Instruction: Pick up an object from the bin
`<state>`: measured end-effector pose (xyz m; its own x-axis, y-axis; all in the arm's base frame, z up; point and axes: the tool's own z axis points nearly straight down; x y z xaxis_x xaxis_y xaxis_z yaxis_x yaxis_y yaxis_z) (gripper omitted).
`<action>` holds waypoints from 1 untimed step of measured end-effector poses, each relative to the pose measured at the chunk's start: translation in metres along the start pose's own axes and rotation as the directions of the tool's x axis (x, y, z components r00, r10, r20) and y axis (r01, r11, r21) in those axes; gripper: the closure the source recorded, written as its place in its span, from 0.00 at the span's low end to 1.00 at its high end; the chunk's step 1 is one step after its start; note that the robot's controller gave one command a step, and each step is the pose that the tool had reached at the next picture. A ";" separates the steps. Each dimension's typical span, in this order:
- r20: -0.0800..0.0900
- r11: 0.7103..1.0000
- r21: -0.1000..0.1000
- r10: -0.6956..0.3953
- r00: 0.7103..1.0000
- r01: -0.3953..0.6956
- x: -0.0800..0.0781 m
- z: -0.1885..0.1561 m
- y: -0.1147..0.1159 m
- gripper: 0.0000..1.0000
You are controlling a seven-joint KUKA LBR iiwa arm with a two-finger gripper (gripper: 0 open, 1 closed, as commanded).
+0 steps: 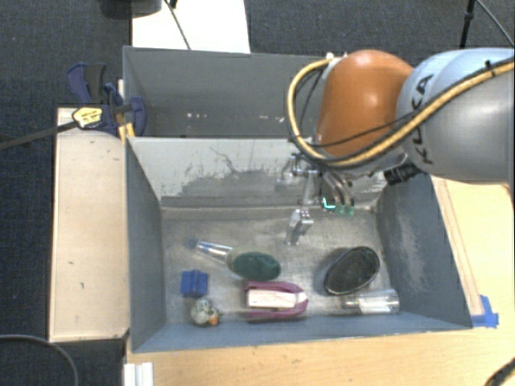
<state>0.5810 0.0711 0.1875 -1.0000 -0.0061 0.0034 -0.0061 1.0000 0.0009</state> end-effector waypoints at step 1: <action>0.020 0.992 0.001 -0.127 0.992 0.127 0.056 0.095 0.046 0.00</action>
Offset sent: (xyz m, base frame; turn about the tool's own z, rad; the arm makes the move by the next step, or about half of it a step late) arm -0.0679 0.0500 -0.1099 -0.1342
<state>0.5241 0.1167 0.0924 -0.9910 -0.1331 -0.0169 -0.1331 0.9911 0.0007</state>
